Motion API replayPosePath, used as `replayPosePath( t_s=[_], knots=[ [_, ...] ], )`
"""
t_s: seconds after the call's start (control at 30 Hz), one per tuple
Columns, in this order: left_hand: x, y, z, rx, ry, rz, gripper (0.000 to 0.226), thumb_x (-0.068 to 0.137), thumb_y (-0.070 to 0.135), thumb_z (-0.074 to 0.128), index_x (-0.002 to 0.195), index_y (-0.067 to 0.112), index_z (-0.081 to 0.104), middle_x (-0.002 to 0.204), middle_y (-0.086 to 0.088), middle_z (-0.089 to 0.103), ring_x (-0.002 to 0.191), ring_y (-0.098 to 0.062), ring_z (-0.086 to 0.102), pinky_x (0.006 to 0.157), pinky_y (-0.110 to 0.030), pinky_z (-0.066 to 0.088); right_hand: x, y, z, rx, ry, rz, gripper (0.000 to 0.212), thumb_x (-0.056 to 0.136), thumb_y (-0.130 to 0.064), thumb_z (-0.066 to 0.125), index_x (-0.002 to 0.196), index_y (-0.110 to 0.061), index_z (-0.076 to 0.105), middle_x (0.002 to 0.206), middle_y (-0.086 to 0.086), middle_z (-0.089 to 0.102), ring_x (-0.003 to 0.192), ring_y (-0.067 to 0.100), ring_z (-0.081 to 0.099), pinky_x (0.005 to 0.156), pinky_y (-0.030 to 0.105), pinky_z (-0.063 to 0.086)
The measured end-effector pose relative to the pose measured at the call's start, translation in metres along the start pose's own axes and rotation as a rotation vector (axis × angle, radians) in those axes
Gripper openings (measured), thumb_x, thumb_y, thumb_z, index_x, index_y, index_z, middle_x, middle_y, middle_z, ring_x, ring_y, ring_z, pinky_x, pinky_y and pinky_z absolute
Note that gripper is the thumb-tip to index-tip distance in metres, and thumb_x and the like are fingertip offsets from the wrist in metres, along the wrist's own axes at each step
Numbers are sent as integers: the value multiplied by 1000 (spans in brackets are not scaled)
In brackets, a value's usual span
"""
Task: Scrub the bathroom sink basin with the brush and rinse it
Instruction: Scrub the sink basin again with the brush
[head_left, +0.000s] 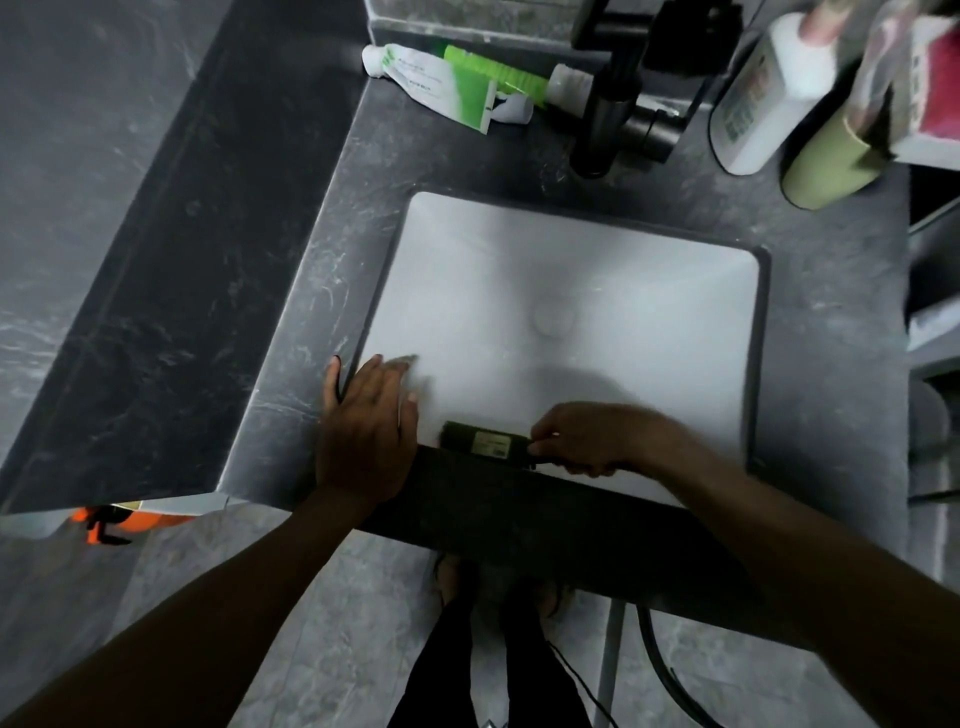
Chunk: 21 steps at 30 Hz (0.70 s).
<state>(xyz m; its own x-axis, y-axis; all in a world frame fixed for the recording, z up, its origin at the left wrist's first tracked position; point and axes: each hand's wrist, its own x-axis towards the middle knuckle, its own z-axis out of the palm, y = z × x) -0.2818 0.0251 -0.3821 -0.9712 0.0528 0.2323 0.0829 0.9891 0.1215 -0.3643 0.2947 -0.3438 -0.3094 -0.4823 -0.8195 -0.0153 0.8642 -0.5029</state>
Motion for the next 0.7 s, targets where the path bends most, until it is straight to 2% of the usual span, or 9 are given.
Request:
replayPosePath(
  t_s=[0.1, 0.2, 0.3, 0.33, 0.4, 0.47, 0.57, 0.63, 0.7],
  knots=[
    [0, 0, 1, 12, 13, 1, 42, 108, 27, 37, 129, 4, 65, 132, -16, 66, 133, -29, 57, 122, -60, 21, -25, 32, -25, -57, -112, 181, 35, 98, -35, 48, 94, -5, 65, 65, 5, 59, 48, 19, 49, 48, 26, 42],
    [0, 2, 0, 12, 26, 7, 42, 109, 28, 35, 129, 4, 65, 132, -15, 67, 132, -29, 57, 121, -59, 22, -21, 50, -35, -104, -86, 297, 36, 97, -36, 48, 98, -6, 67, 64, 4, 60, 49, 19, 51, 52, 28, 44],
    [1, 1, 0, 10, 33, 20, 43, 109, 28, 36, 129, 4, 65, 132, -15, 66, 132, -29, 57, 121, -60, 22, 15, 46, -25, -41, 96, 263, 32, 98, -33, 47, 98, -8, 67, 70, 7, 64, 49, 19, 54, 49, 26, 43],
    [0, 1, 0, 11, 30, 24, 43, 109, 28, 36, 129, 4, 65, 133, -14, 66, 132, -29, 57, 121, -60, 22, 30, 44, -20, -57, 173, 239, 28, 99, -31, 48, 100, -10, 67, 79, 9, 67, 55, 20, 58, 51, 26, 45],
    [0, 0, -1, 22, 28, 36, 43, 109, 28, 36, 129, 4, 65, 133, -14, 66, 133, -28, 57, 121, -60, 21, 55, 39, -18, -173, 375, 231, 28, 100, -31, 47, 113, -14, 66, 103, 12, 67, 83, 25, 66, 66, 31, 52],
    [0, 0, -1, 5, 36, 45, 42, 109, 27, 37, 129, 4, 65, 133, -14, 66, 132, -29, 57, 121, -60, 21, 62, 37, -24, -292, 569, 246, 31, 102, -33, 43, 122, -18, 63, 111, 12, 65, 98, 30, 65, 79, 34, 50],
    [0, 2, -1, -18, 63, 31, 40, 109, 26, 39, 129, 4, 65, 133, -14, 66, 131, -29, 58, 121, -61, 22, 62, 47, -46, -445, 777, 253, 31, 101, -22, 39, 128, -20, 54, 107, 12, 66, 96, 33, 66, 74, 34, 46],
    [1, 3, -1, -31, 76, 23, 40, 108, 26, 39, 128, 4, 65, 133, -13, 66, 131, -28, 58, 121, -61, 23, 65, 60, -61, -429, 845, 288, 37, 99, -16, 39, 134, -19, 49, 108, 14, 66, 95, 34, 66, 77, 35, 48],
    [1, 4, -1, -46, 80, 22, 39, 108, 25, 40, 128, 5, 66, 132, -12, 67, 130, -28, 59, 121, -61, 23, 73, 72, -69, -365, 880, 322, 37, 100, -18, 40, 135, -16, 49, 110, 16, 66, 96, 35, 66, 80, 38, 50]
  ],
)
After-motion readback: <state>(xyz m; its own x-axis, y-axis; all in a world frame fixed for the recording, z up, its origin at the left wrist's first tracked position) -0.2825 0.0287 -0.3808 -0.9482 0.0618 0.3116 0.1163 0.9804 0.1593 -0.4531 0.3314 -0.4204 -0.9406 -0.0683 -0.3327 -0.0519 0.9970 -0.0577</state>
